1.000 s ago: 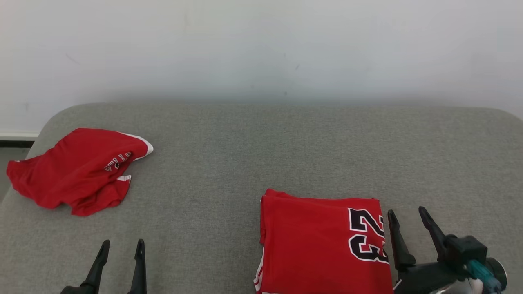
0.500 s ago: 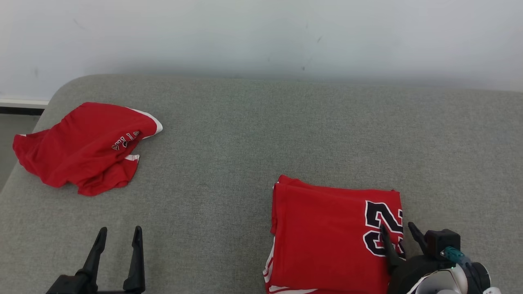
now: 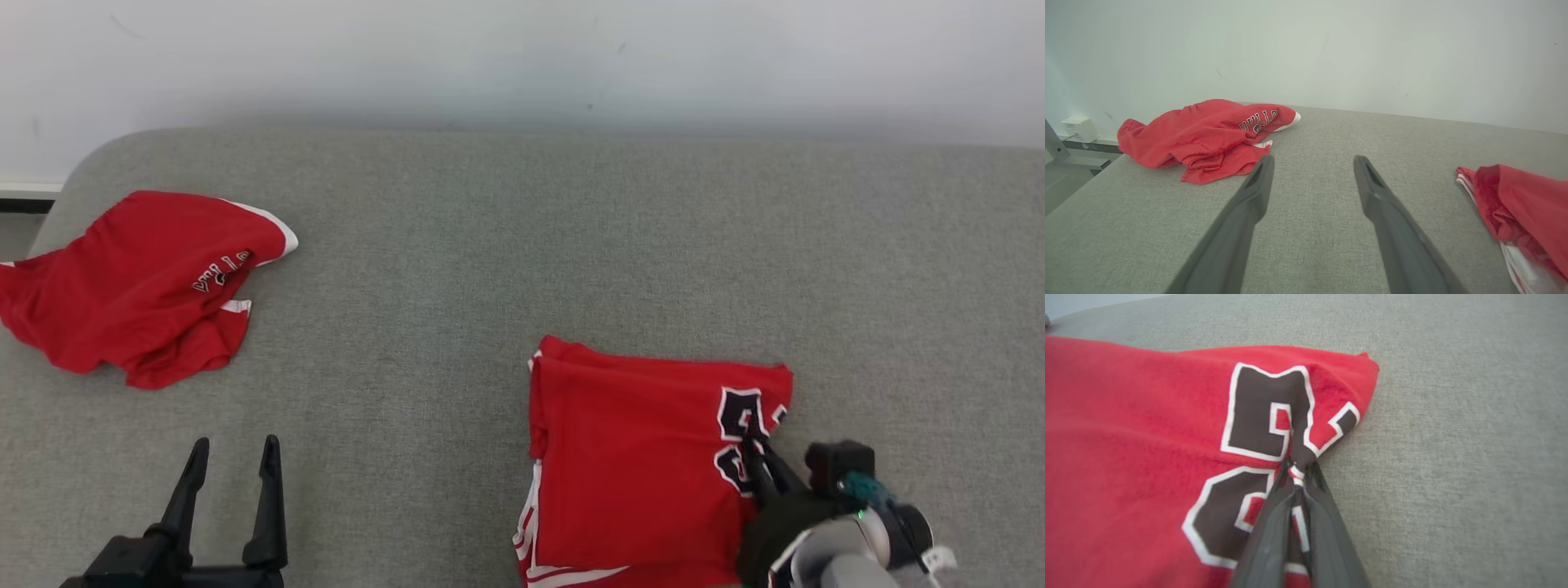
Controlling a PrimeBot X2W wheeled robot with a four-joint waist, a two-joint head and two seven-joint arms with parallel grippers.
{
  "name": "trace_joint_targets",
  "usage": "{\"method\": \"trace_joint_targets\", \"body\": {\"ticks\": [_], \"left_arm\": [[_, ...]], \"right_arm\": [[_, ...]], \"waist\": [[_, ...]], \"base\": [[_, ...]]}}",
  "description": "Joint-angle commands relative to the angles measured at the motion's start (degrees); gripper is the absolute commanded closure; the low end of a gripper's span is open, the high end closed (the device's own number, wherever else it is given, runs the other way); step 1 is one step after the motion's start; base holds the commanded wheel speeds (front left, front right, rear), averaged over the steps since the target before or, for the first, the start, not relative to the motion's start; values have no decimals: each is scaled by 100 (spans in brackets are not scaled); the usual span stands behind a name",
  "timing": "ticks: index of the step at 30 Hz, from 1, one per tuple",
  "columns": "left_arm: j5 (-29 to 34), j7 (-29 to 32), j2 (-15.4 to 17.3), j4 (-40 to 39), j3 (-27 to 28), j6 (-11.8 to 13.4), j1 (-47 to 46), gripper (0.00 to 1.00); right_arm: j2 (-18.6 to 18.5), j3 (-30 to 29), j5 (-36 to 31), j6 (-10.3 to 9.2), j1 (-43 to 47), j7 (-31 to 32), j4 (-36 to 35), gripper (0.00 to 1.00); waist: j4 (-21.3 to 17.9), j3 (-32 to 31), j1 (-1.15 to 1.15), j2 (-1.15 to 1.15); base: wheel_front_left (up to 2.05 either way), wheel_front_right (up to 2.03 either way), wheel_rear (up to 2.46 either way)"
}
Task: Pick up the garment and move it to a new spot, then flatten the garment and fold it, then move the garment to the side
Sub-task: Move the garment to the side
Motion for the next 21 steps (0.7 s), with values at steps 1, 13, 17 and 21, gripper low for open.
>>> {"method": "trace_joint_targets", "body": {"ticks": [1,13,17,21], "left_arm": [[-76,1,-4,-16,7,8,-130,0],[-401,1,114,-336,-151,8,-837,0],[-474,1,277,-555,-212,8,-1066,0],[-542,2,518,-789,-151,8,-1207,0]], "right_arm": [[-66,121,-47,-14,-253,46,68,100],[-809,480,-97,-14,-2162,547,-103,100],[-1103,423,-141,-14,-2719,675,-279,100],[-1405,392,-192,-14,-3097,817,-560,100]], "waist": [[-82,115,0,0],[-368,1345,0,0],[-618,1930,0,0],[-1005,2411,0,0]], "base": [[0,0,0],[0,0,0],[0,0,0],[0,0,0]]}}
